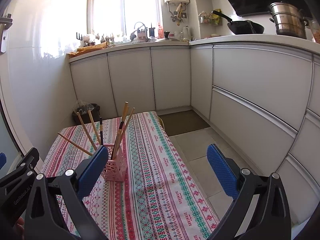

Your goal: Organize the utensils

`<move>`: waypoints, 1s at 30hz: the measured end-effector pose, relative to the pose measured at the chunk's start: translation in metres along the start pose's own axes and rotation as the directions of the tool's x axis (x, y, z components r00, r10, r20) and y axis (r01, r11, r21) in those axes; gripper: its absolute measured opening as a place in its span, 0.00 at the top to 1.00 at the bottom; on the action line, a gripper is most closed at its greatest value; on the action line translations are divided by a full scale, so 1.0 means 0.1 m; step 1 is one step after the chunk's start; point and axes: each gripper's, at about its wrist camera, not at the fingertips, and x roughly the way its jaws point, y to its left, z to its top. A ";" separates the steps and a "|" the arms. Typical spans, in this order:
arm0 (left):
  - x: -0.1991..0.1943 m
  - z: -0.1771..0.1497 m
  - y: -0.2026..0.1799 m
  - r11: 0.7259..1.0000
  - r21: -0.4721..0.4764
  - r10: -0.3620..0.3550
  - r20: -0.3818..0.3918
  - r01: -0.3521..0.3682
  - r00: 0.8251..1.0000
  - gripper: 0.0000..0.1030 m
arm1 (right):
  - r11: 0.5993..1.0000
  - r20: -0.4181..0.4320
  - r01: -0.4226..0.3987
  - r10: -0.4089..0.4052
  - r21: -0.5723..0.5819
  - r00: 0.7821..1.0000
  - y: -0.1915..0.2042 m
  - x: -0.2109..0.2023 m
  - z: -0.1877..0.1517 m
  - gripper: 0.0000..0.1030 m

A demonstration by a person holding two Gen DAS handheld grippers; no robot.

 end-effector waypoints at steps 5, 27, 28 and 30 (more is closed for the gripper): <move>0.00 -0.01 -0.01 1.000 0.003 -0.004 -0.003 0.004 1.000 0.07 | 1.000 0.000 0.001 -0.001 0.001 1.000 0.00 -0.01 0.01 0.07; 0.00 -0.01 0.02 1.000 -0.005 0.000 -0.011 0.000 1.000 0.07 | 1.000 -0.012 0.000 0.000 0.007 1.000 -0.01 0.00 -0.02 0.07; 0.00 -0.01 0.02 1.000 -0.006 0.002 -0.012 -0.002 1.000 0.07 | 1.000 -0.012 0.001 -0.001 0.008 1.000 -0.01 0.00 -0.02 0.07; -0.01 0.00 0.02 1.000 -0.010 0.005 -0.012 -0.005 1.000 0.07 | 1.000 -0.014 0.000 0.000 0.007 1.000 -0.01 0.00 -0.02 0.07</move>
